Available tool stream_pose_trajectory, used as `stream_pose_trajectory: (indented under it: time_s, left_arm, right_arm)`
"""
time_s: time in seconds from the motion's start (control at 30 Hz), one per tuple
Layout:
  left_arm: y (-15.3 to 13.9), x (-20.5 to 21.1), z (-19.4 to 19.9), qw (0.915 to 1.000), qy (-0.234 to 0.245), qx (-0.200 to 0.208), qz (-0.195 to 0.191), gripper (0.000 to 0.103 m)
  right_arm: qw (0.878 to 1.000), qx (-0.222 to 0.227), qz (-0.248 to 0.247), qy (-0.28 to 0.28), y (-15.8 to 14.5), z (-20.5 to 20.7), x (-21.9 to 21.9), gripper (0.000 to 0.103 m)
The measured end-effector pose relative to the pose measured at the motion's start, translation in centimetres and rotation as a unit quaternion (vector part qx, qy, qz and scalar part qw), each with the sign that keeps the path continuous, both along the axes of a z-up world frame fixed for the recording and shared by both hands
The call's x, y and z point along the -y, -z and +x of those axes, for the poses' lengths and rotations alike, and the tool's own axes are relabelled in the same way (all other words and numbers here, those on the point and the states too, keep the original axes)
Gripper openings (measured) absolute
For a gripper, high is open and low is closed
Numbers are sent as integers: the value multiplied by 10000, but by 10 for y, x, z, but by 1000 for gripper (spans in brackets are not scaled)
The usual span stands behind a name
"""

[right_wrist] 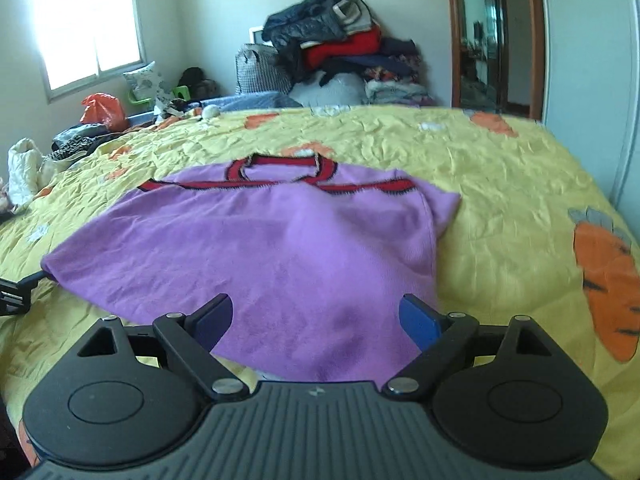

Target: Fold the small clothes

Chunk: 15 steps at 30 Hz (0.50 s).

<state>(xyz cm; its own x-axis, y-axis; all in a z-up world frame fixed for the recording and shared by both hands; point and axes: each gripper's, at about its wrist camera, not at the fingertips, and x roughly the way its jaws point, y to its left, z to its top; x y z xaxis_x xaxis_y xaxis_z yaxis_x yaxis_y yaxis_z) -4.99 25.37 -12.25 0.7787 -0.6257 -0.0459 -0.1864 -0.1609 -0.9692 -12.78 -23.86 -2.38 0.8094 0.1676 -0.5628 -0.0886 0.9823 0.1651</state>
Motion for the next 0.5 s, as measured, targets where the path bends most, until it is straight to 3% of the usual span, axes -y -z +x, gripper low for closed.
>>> stream_pose_trajectory:
  time_s: [0.03,0.13,0.2,0.23,0.27,0.37,0.43,0.5]
  left_arm:
    - [0,4,-1,9998,-70,-61,-152,103]
    - [-1,14,0,9990,-276,-341,-82,100]
    - [-5,16,7,9980,-404,-460,154,88]
    - [-7,17,10,9968,-438,-545,374,53]
    - [-10,17,17,9959,-332,-541,650,7]
    - [-26,15,26,9823,-107,-548,1789,2]
    - [-47,12,24,9570,-1,-357,2880,2]
    - [-57,15,17,9329,240,-320,3578,2]
  right_arm:
    - [10000,4,38,16,1,-1,2,91]
    - [10000,38,64,-12,1,-4,3,91]
    - [9999,27,129,-1,2,-3,3,91]
    - [9999,15,151,-13,3,-3,4,91]
    - [9999,47,164,-27,3,-4,3,91]
    - [9997,181,140,-110,0,-9,0,91]
    - [9995,203,176,-149,-3,-10,0,91]
    - [9994,249,163,-149,-7,-13,-1,91]
